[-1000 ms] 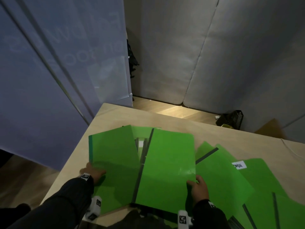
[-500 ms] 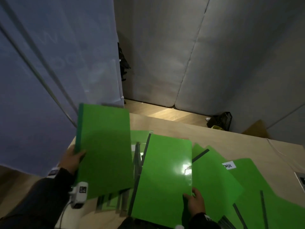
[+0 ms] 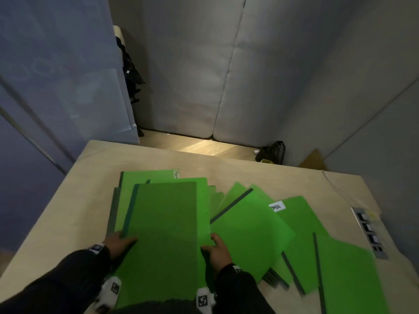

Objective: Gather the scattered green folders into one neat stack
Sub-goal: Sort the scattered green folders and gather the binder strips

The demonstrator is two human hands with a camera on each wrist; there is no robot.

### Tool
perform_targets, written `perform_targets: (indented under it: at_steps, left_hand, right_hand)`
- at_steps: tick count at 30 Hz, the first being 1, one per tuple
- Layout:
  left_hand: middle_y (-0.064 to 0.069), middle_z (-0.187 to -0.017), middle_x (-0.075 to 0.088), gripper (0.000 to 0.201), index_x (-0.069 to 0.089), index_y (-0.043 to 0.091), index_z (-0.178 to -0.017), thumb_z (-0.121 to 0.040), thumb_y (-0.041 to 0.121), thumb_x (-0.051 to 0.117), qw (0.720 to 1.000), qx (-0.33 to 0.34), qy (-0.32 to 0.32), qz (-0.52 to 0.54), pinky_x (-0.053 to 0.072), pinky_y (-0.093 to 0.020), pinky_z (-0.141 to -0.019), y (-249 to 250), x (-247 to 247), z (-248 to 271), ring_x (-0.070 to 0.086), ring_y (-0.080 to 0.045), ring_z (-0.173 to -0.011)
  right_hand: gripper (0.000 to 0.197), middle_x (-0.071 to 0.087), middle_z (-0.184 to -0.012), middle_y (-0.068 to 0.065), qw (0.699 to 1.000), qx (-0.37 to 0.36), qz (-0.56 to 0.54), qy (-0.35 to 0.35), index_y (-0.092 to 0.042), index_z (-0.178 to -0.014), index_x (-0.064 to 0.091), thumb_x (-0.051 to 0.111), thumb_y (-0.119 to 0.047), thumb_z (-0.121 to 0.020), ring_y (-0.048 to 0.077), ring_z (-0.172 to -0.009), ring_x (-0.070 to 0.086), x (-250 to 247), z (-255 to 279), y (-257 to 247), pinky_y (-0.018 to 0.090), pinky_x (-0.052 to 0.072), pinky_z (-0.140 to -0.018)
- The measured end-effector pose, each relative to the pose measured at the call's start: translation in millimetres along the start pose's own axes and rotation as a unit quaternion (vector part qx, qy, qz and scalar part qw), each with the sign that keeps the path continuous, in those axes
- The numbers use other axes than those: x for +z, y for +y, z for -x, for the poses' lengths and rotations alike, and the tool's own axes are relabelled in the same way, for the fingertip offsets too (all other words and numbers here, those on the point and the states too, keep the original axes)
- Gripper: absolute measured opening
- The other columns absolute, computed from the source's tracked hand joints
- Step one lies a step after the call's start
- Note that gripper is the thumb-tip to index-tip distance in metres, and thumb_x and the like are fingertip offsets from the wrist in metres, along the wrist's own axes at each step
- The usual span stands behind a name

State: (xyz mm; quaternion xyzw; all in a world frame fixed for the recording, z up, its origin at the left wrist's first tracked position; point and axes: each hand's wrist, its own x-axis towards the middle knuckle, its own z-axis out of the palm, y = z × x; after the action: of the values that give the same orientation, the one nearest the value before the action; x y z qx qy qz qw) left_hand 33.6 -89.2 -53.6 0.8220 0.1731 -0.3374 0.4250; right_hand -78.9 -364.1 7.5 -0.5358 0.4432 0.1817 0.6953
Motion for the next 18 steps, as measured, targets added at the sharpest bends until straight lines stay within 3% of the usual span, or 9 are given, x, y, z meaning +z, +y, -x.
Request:
perform_targets:
  at_steps: [2,4,5,7,9,10,13,16,18]
  left_hand:
    - [-0.019,-0.103,0.069,0.033,0.061,0.005,-0.112,-0.087,0.024,0.071,0.999,-0.035,-0.006,0.015,0.052,-0.033,-0.072,-2,12,1,0.066,-0.027,-0.077]
    - [-0.021,-0.101,0.069,0.033,0.061,-0.001,-0.111,-0.086,0.018,0.073,0.997,-0.067,0.003,0.044,0.055,-0.04,-0.079,-4,8,-3,0.067,-0.03,-0.077]
    - [-0.023,-0.103,0.07,0.035,0.062,-0.004,-0.113,-0.085,0.014,0.073,0.996,-0.068,0.003,0.057,0.055,-0.045,-0.087,-7,2,-6,0.068,-0.034,-0.082]
    - [-0.028,-0.105,0.07,0.032,0.062,-0.007,-0.115,-0.087,0.006,0.069,0.995,-0.068,0.011,0.078,0.053,-0.05,-0.091,-7,-13,-9,0.069,-0.04,-0.09]
    - [-0.03,-0.103,0.07,0.024,0.063,-0.006,-0.111,-0.088,0.0,0.065,0.996,-0.036,0.034,0.072,0.053,-0.05,-0.089,-3,-29,-9,0.069,-0.042,-0.09]
    - [-0.029,-0.101,0.07,0.021,0.064,-0.005,-0.108,-0.088,-0.001,0.064,0.997,-0.02,0.047,0.057,0.054,-0.05,-0.088,-1,-37,-9,0.07,-0.04,-0.086]
    - [-0.022,-0.095,0.073,0.015,0.066,0.004,-0.1,-0.085,0.006,0.069,0.996,0.008,0.084,0.026,0.056,-0.055,-0.088,-5,-62,-10,0.072,-0.037,-0.082]
    - [-0.021,-0.096,0.073,0.016,0.065,0.009,-0.098,-0.083,0.009,0.071,0.994,0.002,0.112,0.012,0.055,-0.056,-0.089,-16,-77,-11,0.072,-0.037,-0.084]
    - [-0.021,-0.098,0.073,0.026,0.065,0.009,-0.105,-0.081,0.015,0.072,0.993,0.001,0.121,0.003,0.056,-0.056,-0.087,-20,-77,-10,0.072,-0.037,-0.084]
  right_hand:
    - [0.041,0.071,-0.086,0.015,1.0,0.018,-0.008,-0.024,-0.023,-0.099,0.055,0.04,0.015,-0.094,0.02,-0.076,0.068,-2,-3,3,0.035,0.053,-0.066]
    - [0.037,0.075,-0.075,0.006,0.999,0.011,0.021,-0.042,-0.015,-0.086,0.062,0.039,0.012,-0.094,0.016,-0.07,0.069,2,1,3,0.032,0.052,-0.064]
    - [0.032,0.078,-0.083,0.007,0.997,-0.009,0.051,-0.057,-0.01,-0.084,0.066,0.042,0.006,-0.095,0.017,-0.076,0.07,3,1,2,0.034,0.055,-0.071]
    - [0.028,0.075,-0.105,0.008,0.987,-0.056,0.139,-0.052,-0.023,-0.088,0.072,0.049,-0.011,-0.098,0.019,-0.091,0.067,-7,-10,8,0.036,0.055,-0.086]
    - [0.019,0.068,-0.118,0.009,0.985,-0.065,0.151,0.052,-0.033,-0.097,0.065,0.058,-0.015,-0.096,0.022,-0.098,0.063,-40,-37,19,0.039,0.056,-0.087]
    - [0.019,0.065,-0.123,0.01,0.975,-0.059,0.163,0.138,-0.031,-0.104,0.061,0.065,-0.017,-0.092,0.024,-0.099,0.062,-63,-43,22,0.04,0.056,-0.084]
    - [0.064,0.052,-0.134,0.018,0.939,0.027,0.162,0.302,-0.016,-0.132,0.048,0.078,-0.029,-0.078,0.037,-0.112,0.056,-117,-31,22,0.04,0.053,-0.079]
    - [0.081,0.042,-0.14,0.024,0.937,0.089,0.112,0.318,-0.009,-0.139,0.036,0.081,-0.029,-0.076,0.042,-0.114,0.051,-131,-30,26,0.029,0.04,-0.06]
    - [0.085,0.048,-0.131,0.024,0.947,0.103,0.08,0.294,-0.011,-0.133,0.036,0.085,-0.029,-0.066,0.041,-0.102,0.055,-125,-31,26,0.036,0.05,-0.068]
